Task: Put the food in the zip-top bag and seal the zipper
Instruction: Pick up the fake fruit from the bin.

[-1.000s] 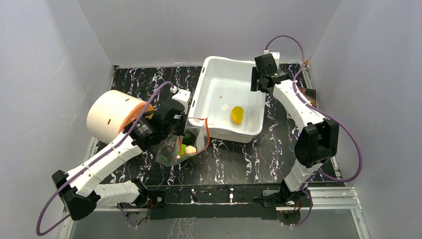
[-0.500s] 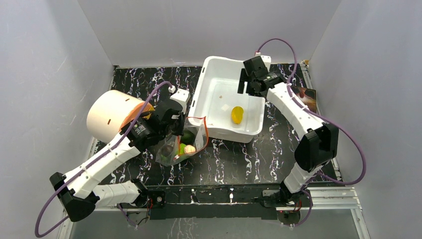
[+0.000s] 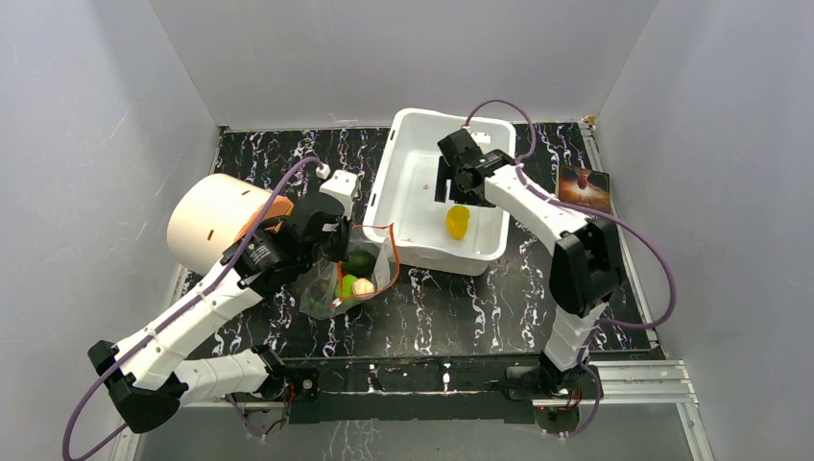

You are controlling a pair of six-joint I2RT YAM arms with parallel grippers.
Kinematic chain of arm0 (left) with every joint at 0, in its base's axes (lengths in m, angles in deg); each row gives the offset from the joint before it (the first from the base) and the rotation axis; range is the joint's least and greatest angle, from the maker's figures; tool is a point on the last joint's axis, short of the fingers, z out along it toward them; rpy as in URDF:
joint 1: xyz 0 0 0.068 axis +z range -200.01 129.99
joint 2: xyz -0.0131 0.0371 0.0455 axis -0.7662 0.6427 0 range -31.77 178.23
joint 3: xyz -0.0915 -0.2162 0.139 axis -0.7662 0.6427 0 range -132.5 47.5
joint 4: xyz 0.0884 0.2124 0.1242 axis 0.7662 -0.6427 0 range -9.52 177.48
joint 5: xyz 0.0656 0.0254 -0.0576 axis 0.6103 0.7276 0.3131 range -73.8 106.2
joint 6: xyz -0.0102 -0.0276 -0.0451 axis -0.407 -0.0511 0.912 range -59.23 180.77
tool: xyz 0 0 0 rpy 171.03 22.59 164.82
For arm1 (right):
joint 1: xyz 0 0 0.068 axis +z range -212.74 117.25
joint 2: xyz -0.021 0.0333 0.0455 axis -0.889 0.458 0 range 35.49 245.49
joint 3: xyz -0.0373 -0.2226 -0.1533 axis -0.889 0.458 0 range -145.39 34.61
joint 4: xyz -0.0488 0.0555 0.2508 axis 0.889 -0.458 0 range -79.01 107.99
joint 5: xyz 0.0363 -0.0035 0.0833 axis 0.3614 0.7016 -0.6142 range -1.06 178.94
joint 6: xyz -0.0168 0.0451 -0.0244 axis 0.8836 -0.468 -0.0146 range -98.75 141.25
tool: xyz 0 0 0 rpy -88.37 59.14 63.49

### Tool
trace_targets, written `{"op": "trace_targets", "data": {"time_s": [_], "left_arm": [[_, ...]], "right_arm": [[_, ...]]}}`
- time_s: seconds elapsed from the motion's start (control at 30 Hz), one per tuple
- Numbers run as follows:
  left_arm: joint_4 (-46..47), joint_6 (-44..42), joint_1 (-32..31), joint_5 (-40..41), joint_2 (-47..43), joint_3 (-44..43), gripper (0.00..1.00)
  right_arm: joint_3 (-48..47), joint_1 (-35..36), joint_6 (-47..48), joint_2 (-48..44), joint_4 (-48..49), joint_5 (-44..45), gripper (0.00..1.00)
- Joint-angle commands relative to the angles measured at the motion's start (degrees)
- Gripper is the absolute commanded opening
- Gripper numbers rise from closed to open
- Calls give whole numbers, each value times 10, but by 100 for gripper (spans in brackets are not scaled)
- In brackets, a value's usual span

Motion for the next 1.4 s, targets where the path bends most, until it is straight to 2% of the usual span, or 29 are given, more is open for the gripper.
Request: {"op": "trace_targets", "data": {"time_s": [0.0,0.33,0.53,0.77,1.0,1.37], "left_arm": [[-5,1,0,17,-21,-22,0],[-1,8,0,23,-21,-20,0],[0,0,0,27,-19,-21,0],[-6,-9,0,34,-20,-28,0],[-4,-11,0,34,-18,-31,0],[5,-7,0,30,-19,-31,0]], "right_arm": [[-19,4,-30,55,-6,-9,83],[-58,4,-51,156,-19,15,93],[-74,4,-30,192,3,22,92],[-59,4,4,208,49,3,82],[-32,4,35,191,90,-1,58],[-19,4,58,135,86,20,48]]}}
